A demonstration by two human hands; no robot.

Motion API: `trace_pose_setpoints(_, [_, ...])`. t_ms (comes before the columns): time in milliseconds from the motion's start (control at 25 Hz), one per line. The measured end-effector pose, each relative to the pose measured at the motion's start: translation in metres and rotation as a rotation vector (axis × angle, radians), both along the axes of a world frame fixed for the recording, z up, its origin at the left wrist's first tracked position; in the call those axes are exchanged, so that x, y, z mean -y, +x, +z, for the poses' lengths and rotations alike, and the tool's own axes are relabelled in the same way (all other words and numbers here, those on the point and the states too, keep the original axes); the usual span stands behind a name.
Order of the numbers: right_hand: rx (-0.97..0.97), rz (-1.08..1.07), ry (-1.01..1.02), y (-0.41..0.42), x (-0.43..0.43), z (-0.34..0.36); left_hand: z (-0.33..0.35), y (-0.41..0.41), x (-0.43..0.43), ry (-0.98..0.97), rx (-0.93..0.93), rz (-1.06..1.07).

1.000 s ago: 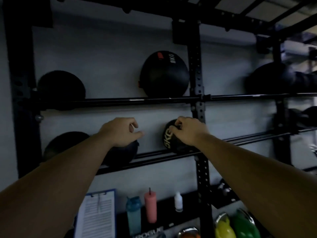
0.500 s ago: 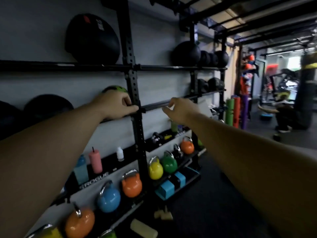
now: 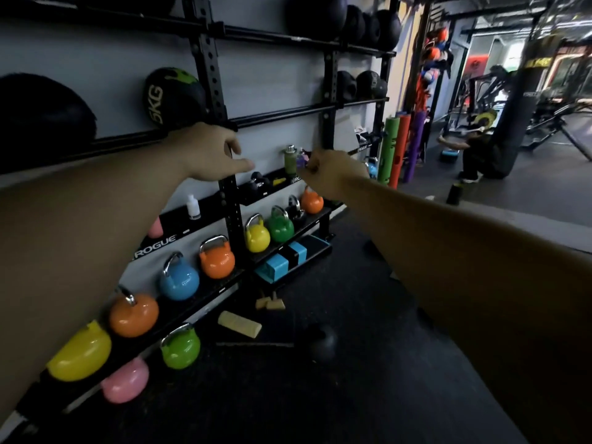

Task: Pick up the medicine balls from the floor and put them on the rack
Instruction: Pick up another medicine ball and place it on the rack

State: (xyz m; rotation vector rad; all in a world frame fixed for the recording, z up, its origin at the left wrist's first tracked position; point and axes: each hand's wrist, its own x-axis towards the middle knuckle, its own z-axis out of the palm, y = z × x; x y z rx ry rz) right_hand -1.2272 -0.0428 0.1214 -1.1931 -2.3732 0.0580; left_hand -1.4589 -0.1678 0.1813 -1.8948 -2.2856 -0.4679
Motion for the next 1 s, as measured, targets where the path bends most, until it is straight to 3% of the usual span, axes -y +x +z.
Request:
trace_pose_setpoints(200, [0.039, 0.013, -0.01, 0.036, -0.029, -0.018, -0.019, 0.045, -0.048, -0.041, -0.017, -0.021])
trace_pose_setpoints(560, [0.056, 0.011, -0.103, 0.124, -0.174, -0.081, -0.089, 0.131, -0.176, -0.055, 0.121, 0.01])
trace_pose_setpoints(760, [0.134, -0.004, -0.152, 0.116, -0.249, -0.167, -0.167, 0.124, -0.234, -0.068, 0.213, 0.084])
trace_pose_setpoints(1000, [0.239, -0.009, -0.282, 0.056, -0.341, -0.276, -0.274, 0.069, -0.345, -0.251, 0.267, 0.098])
